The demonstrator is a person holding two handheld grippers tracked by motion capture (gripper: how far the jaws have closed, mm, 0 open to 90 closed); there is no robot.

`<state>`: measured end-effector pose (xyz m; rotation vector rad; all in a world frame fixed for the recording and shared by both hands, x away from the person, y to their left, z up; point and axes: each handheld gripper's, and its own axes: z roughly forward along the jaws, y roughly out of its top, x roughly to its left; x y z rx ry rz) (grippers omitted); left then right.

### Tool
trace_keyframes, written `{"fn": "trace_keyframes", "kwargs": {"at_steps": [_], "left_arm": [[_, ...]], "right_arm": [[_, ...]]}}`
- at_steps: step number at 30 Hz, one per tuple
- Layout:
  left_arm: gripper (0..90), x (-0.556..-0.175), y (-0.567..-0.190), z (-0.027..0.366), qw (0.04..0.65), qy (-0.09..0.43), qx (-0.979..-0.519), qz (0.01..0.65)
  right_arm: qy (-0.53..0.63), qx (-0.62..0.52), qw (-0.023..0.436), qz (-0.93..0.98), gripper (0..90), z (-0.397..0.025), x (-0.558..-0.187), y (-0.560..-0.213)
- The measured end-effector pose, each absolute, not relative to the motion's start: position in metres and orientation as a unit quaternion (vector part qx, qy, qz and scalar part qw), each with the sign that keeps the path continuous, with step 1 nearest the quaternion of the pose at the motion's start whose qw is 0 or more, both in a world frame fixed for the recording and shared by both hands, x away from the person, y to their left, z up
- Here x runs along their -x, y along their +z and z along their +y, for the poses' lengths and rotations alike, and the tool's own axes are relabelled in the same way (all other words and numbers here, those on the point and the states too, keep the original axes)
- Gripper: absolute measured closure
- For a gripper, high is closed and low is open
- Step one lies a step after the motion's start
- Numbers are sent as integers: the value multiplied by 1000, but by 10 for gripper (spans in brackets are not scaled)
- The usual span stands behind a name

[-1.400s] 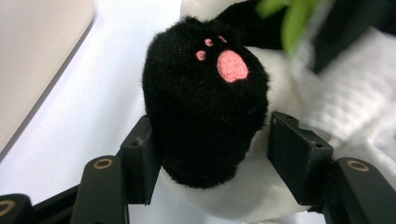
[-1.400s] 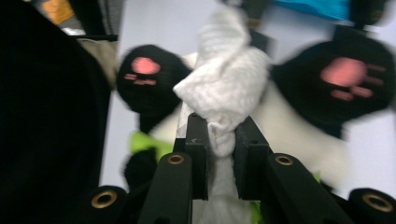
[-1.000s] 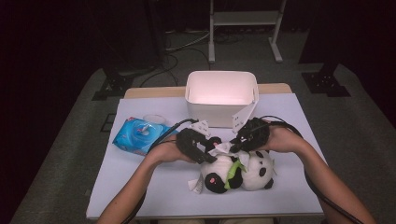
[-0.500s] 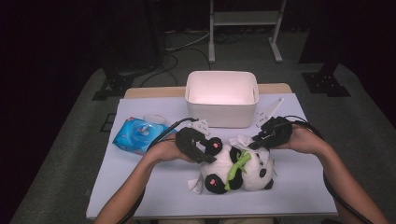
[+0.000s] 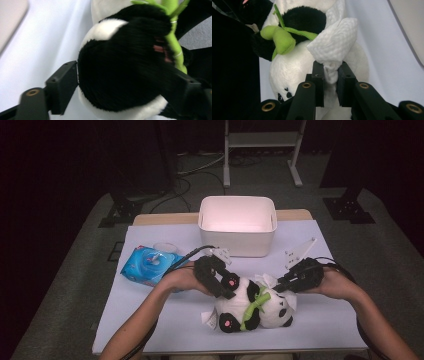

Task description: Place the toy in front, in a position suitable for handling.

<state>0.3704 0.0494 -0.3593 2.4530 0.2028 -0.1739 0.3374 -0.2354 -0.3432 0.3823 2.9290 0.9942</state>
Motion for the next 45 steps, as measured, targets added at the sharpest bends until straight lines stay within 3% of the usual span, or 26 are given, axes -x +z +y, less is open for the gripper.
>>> {"fn": "trace_keyframes", "kwargs": {"at_steps": [6, 12, 18, 30, 45], "left_arm": [[159, -374, -367, 45, 325, -103, -936, 83], [362, -381, -365, 46, 330, -111, -935, 72], [417, -397, -353, 45, 335, -94, -936, 61], [405, -427, -334, 50, 311, -41, -948, 50], [272, -392, -346, 79, 339, -31, -936, 85]], "right_arm": [[323, -118, 12, 939, 779, -236, -330, -344], [340, -118, 16, 933, 775, -238, -334, -346], [361, -124, 13, 924, 775, -244, -347, -344], [353, -113, 12, 929, 776, -224, -377, -333], [320, -82, 10, 944, 779, -193, -358, -338]]}}
